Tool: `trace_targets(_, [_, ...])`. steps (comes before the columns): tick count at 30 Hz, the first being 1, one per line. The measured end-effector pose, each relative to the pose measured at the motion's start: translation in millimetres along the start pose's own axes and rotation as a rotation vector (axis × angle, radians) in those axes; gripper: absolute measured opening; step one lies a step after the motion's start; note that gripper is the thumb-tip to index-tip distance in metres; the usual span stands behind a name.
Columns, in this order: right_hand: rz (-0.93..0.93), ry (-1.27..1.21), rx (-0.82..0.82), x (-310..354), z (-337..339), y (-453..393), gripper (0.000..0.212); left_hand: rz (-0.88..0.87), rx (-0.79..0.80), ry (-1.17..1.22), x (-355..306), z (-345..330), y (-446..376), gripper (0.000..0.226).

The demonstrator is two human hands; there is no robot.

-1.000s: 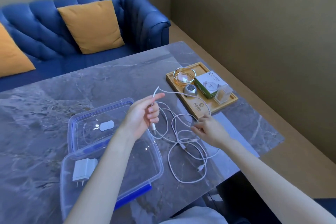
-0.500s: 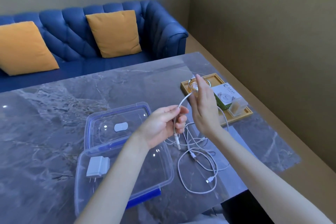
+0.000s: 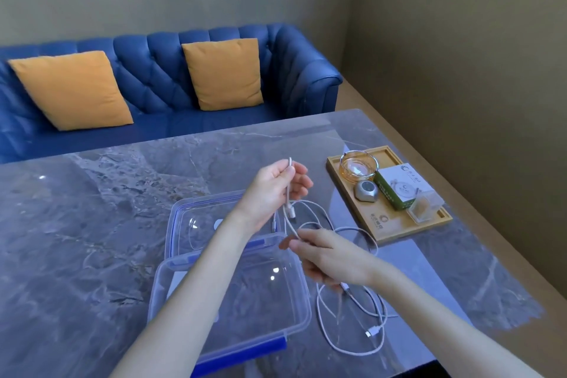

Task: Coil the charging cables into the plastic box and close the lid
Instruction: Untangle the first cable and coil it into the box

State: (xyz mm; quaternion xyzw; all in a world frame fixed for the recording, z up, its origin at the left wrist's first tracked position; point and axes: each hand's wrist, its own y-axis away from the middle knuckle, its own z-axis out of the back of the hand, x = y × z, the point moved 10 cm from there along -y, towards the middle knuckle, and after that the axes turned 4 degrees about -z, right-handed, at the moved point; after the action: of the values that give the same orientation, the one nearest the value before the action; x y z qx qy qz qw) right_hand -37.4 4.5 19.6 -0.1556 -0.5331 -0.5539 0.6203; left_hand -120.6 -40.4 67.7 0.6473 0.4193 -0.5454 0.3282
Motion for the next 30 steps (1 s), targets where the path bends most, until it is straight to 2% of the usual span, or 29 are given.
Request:
trace_targets(3, [-0.031, 0.085, 0.007, 11, 13, 11, 0.034, -0.012, -0.006, -0.186, 12, 6, 4, 0.029])
trace_targets(7, [0.118, 0.184, -0.089, 46, 48, 19, 0.019, 0.081, 0.028, -0.183, 36, -4, 17, 0.024])
trace_targets(10, [0.161, -0.033, -0.227, 50, 87, 17, 0.015, 0.234, 0.102, 0.021, 50, -20, 32, 0.027])
trace_targets(14, [0.199, -0.308, -0.229, 35, 100, 6, 0.010, 0.355, 0.161, 0.409, 49, -41, 49, 0.037])
trace_targets(16, [0.210, -0.442, -0.274, 21, 99, -2, 0.013, 0.373, 0.171, 0.583, 41, -47, 48, 0.042])
trace_targets(19, [0.177, -0.637, -0.343, -2, 86, -12, 0.020, 0.353, 0.211, 0.663, 25, -53, 46, 0.043])
trace_targets(22, [0.128, -0.491, -0.275, -9, 52, -20, 0.034, 0.311, 0.177, 0.745, 16, -51, 38, 0.040])
trace_targets(25, [0.044, -0.315, -0.167, -12, 19, -23, 0.050, 0.211, 0.032, 0.851, 14, -29, 23, 0.038])
trace_targets(27, [0.003, -0.244, -0.086, -11, 4, -21, 0.058, 0.155, -0.047, 0.792, 17, -11, 15, 0.034])
trace_targets(28, [-0.008, -0.207, -0.050, -9, -1, -19, 0.056, 0.130, -0.091, 0.715, 21, -1, 12, 0.032])
trace_targets(30, [-0.018, -0.111, 0.021, -6, -6, -16, 0.033, 0.081, -0.185, 0.512, 30, 20, 9, 0.030])
